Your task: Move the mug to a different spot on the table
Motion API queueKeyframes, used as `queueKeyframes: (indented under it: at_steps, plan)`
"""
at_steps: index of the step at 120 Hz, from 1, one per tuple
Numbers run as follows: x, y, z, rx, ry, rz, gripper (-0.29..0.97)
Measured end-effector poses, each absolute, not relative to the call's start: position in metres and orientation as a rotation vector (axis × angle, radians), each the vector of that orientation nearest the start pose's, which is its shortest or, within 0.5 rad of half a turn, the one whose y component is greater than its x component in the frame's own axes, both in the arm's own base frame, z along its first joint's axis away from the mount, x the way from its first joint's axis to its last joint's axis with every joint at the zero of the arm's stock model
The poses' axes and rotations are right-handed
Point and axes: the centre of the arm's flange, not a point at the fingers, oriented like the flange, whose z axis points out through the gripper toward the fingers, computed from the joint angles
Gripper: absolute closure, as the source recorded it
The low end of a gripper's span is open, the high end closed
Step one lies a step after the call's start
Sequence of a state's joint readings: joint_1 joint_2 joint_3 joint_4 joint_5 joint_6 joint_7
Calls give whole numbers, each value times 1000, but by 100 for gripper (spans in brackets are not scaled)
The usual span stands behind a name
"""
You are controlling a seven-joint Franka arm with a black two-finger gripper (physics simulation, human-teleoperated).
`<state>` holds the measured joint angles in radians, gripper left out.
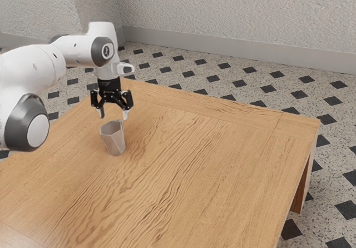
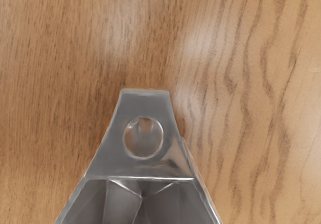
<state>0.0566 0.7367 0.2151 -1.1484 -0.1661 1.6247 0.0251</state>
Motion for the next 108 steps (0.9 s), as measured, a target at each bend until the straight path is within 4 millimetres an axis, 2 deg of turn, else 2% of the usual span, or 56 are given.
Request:
queueKeyframes:
  at_steps: [22, 45, 69, 108]
  plan:
    - [724, 147, 330, -3152, -357, 349, 0]
    - [730, 149, 316, -3169, -319, 325, 0]
    - [733, 157, 293, -3175, -310, 316, 0]
    - [734, 158, 280, -3199, -316, 301, 6]
